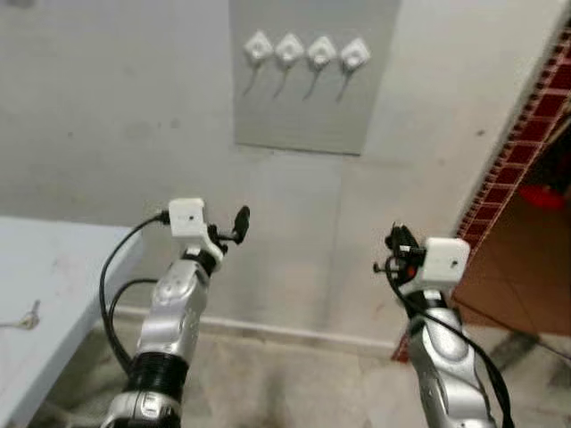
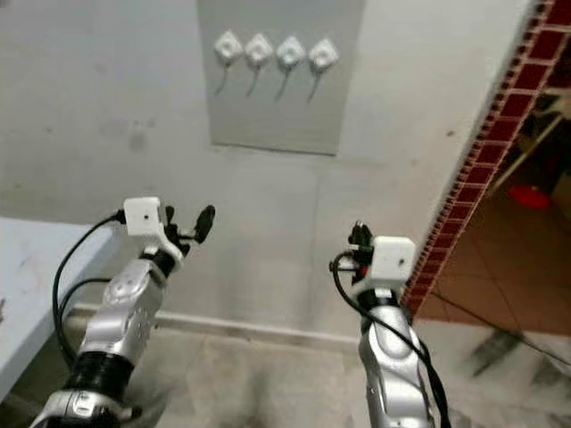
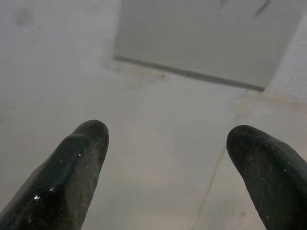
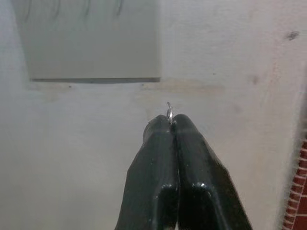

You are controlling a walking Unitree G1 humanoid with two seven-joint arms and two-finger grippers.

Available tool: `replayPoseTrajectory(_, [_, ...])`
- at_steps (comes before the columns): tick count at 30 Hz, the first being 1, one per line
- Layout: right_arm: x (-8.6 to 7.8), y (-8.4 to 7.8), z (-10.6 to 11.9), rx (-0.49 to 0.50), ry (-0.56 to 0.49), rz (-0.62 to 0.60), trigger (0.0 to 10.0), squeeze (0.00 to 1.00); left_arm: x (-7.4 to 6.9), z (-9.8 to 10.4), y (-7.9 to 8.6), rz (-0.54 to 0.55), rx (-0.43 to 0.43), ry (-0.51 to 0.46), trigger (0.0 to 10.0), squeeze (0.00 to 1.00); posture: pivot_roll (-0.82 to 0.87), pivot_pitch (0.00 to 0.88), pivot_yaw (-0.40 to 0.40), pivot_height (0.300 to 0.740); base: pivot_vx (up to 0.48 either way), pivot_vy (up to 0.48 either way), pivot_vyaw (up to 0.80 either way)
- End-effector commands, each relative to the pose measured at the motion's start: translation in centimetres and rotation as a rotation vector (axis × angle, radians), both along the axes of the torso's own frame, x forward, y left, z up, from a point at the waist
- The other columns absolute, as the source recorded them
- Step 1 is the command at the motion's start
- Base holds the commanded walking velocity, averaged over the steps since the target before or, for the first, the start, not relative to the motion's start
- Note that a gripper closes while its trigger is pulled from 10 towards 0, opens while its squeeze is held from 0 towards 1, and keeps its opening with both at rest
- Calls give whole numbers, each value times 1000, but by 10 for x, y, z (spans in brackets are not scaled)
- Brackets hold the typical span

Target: Hang keys on a hook

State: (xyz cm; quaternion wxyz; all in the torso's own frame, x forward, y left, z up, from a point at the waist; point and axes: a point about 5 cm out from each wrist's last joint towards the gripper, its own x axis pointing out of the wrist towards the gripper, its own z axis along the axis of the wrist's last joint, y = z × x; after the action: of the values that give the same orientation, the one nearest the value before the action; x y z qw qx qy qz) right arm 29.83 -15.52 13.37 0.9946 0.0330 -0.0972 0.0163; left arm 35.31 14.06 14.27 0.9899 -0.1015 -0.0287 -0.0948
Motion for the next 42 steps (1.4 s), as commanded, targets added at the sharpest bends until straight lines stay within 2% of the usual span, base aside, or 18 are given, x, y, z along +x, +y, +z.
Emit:
replayPoseTrajectory(1, [0,-6,4,-10,-19,-33,10000,0,-2,-1,-6,-14,11,1,10000,0,-50,0,4,740,0,0,0])
replayPoseTrajectory(12, [-9,-11,-4,-28,22,-81,10000,0,-13,-11,-9,-32,0,15,10000,0,-53,0,0,740,0,0,0])
replayPoseTrajectory(19, [-15,-12,-5,-53,8,-67,10000,0,-17,-14,-10,-36,-9,24,10000,0,-61,0,2,740,0,0,0])
replayPoseTrajectory(42, [-20,-6,-4,-87,3,-43,10000,0,-22,-14,-10,-40,-28,28,10000,0,-62,0,-3,740,303,0,0])
